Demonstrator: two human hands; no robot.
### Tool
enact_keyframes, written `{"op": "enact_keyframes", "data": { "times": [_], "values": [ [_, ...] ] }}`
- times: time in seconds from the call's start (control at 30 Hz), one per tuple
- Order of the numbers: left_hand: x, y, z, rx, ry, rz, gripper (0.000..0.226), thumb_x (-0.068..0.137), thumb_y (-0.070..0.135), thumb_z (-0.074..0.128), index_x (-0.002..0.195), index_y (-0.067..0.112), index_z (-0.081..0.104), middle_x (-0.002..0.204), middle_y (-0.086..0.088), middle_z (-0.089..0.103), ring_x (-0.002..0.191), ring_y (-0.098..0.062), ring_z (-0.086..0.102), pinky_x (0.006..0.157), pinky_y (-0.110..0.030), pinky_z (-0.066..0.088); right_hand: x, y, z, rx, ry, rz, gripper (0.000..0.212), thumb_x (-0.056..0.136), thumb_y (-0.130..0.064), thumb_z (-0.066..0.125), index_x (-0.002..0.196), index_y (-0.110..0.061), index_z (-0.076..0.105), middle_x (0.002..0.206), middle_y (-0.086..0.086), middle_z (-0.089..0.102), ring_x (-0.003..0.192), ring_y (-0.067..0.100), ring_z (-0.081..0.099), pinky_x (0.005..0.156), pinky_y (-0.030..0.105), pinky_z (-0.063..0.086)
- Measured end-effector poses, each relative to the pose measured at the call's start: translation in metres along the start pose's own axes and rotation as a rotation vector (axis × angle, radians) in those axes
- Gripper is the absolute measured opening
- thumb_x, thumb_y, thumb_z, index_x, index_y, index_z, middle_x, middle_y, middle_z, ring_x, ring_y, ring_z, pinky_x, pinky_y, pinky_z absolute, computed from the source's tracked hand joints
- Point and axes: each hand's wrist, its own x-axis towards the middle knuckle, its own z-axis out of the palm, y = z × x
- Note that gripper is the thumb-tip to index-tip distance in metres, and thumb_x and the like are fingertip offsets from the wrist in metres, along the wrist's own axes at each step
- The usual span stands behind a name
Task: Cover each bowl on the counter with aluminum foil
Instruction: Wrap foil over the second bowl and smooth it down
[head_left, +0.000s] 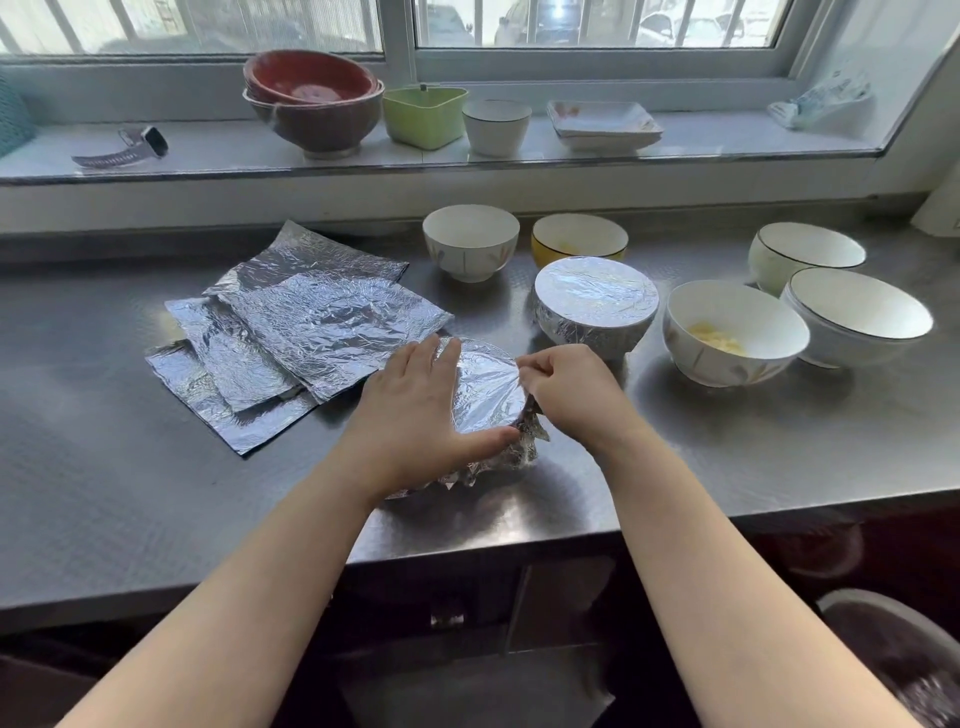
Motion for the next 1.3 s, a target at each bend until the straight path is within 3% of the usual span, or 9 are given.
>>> {"op": "enact_keyframes", "data": {
  "times": [0.1,0.2,0.33,0.47,0.63,0.87,1.0,1.13,1.3],
  "values": [
    [-0.001,0.001,-0.001,0.001,-0.001,-0.003,0.128,0.053,0.095,0.017,0.156,0.020,0.008,0.163,-0.004,0.009,0.149,-0.023,0.006,0.121,-0.043,0.013,0.003,0.007,0.002,0.128,-0.066,0.041,0.034,0.092,-0.025,0.054,0.096,0.006,0.068,0.089,0.028,0.068,0.069,0.021,0.055,0.089,0.054,0.052],
    [-0.002,0.001,-0.001,0.008,-0.005,-0.013,0.127,0.053,0.094,0.016,0.156,0.020,0.007,0.163,-0.004,0.009,0.149,-0.023,0.006,0.121,-0.043,0.013,0.006,0.016,0.005,0.257,-0.124,0.091,0.040,0.091,-0.030,0.055,0.090,0.008,0.066,0.070,0.016,0.062,0.067,0.019,0.051,0.085,0.058,0.052],
    [-0.002,-0.002,-0.001,0.011,0.010,-0.028,0.127,0.053,0.095,0.018,0.156,0.020,0.009,0.163,-0.004,0.011,0.149,-0.023,0.007,0.121,-0.043,0.014,0.007,0.018,0.008,0.433,-0.213,0.161,0.041,0.102,-0.027,0.049,0.082,0.006,0.061,0.065,0.007,0.054,0.056,0.014,0.051,0.069,0.039,0.054],
    [-0.003,-0.003,-0.002,0.008,0.001,-0.039,0.128,0.053,0.096,0.019,0.156,0.021,0.007,0.163,-0.003,0.009,0.149,-0.023,0.006,0.121,-0.043,0.014,0.004,0.024,0.013,0.552,-0.353,0.197,0.032,0.103,-0.033,0.045,0.098,-0.008,0.065,0.072,0.002,0.056,0.052,0.008,0.049,0.057,0.023,0.045],
    [-0.004,-0.003,-0.003,-0.011,-0.027,-0.053,0.129,0.052,0.097,0.021,0.156,0.023,0.006,0.164,-0.002,0.007,0.150,-0.023,0.004,0.121,-0.044,0.012,0.009,0.024,0.009,0.562,-0.461,0.203,0.026,0.101,-0.019,0.047,0.103,-0.005,0.069,0.089,0.006,0.069,0.073,0.015,0.062,0.067,0.027,0.054],
    [-0.005,-0.003,-0.005,-0.015,-0.035,-0.049,0.129,0.053,0.097,0.025,0.156,0.023,0.004,0.164,-0.002,0.006,0.150,-0.021,0.004,0.121,-0.043,0.012,0.024,0.020,-0.004,0.232,-0.330,0.193,0.018,0.095,-0.010,0.055,0.093,0.002,0.068,0.073,0.011,0.060,0.056,0.015,0.052,0.055,0.027,0.049],
    [-0.005,-0.002,-0.006,-0.028,-0.038,-0.048,0.129,0.052,0.097,0.024,0.156,0.024,0.003,0.164,-0.002,0.006,0.150,-0.021,0.003,0.121,-0.043,0.012,0.027,0.018,-0.013,0.114,0.080,-0.034,0.022,0.093,-0.011,0.057,0.107,-0.003,0.072,0.096,0.013,0.074,0.085,0.015,0.066,0.090,0.036,0.051],
    [-0.003,-0.004,-0.003,-0.030,-0.028,-0.051,0.128,0.053,0.097,0.024,0.156,0.024,0.004,0.164,-0.001,0.006,0.150,-0.021,0.003,0.121,-0.044,0.012,0.011,-0.004,0.003,0.301,-0.096,-0.197,0.035,0.101,-0.010,0.047,0.135,-0.005,0.055,0.132,0.007,0.062,0.124,0.014,0.056,0.110,0.030,0.039],
    [-0.003,-0.004,-0.003,-0.025,-0.014,-0.051,0.127,0.054,0.096,0.023,0.156,0.023,0.005,0.164,-0.002,0.007,0.150,-0.022,0.004,0.120,-0.043,0.012,0.015,-0.001,0.016,0.423,-0.156,-0.113,0.037,0.103,-0.007,0.040,0.138,-0.006,0.052,0.134,0.005,0.060,0.112,0.005,0.057,0.103,0.025,0.043]
  ]
}}
